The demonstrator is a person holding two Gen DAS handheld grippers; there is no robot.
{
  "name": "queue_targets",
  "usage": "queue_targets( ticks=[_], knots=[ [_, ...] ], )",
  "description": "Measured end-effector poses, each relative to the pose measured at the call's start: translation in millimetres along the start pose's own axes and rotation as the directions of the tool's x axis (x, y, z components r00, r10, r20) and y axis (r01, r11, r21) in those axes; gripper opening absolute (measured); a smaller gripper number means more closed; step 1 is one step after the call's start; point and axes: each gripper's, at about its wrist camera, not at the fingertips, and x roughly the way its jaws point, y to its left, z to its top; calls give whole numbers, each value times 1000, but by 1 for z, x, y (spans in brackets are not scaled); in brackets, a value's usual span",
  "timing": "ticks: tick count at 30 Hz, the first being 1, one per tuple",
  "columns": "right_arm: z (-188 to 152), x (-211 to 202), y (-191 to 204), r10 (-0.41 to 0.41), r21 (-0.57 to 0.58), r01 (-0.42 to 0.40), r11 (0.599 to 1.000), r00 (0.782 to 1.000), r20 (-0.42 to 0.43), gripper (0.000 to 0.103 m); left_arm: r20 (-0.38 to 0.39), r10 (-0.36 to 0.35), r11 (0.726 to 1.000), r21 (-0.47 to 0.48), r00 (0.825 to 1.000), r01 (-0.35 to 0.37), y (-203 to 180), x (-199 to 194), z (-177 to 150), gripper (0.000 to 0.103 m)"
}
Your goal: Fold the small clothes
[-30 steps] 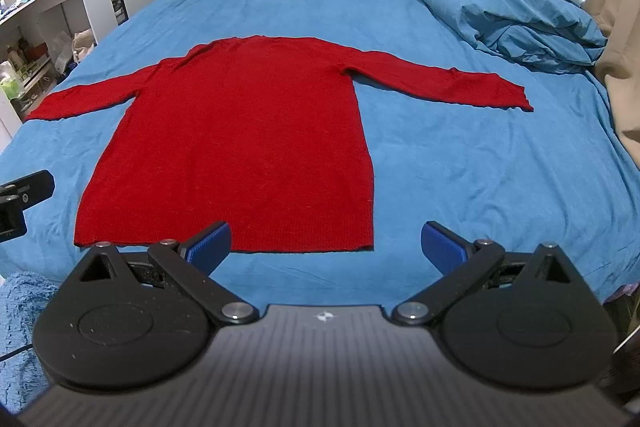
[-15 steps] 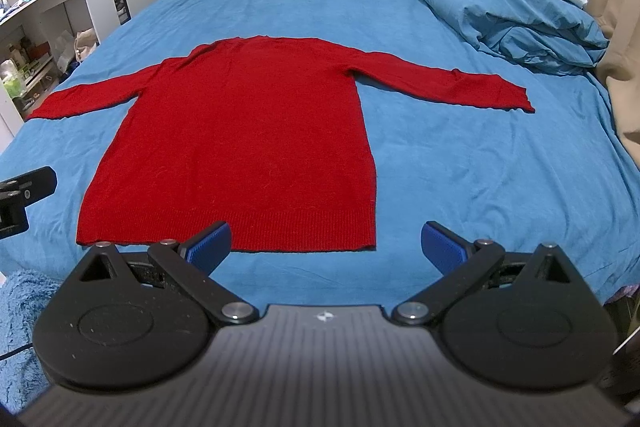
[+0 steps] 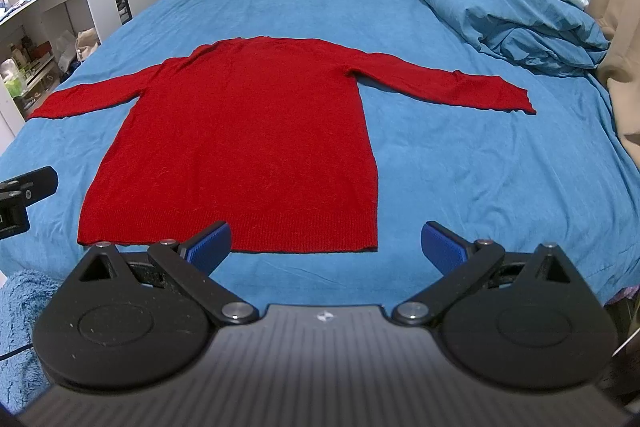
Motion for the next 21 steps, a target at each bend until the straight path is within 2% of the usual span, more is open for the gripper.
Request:
queue_targets(
  ticks=[15,18,21],
  knots=[
    [8,0,3,-10,-1,10,1000,1000,5,103,15,13,1000,-1,1000,-13,-2,-3,2,103],
    [20,0,-6,-10,17,9,1000,1000,11,103,29,-1,1000,1,1000,1,-4,-3,14,103],
    [40,1,-26,47,56,-48,997,999,20,103,70,-25,1000,13,997,24,-12,0,40,103]
  ],
)
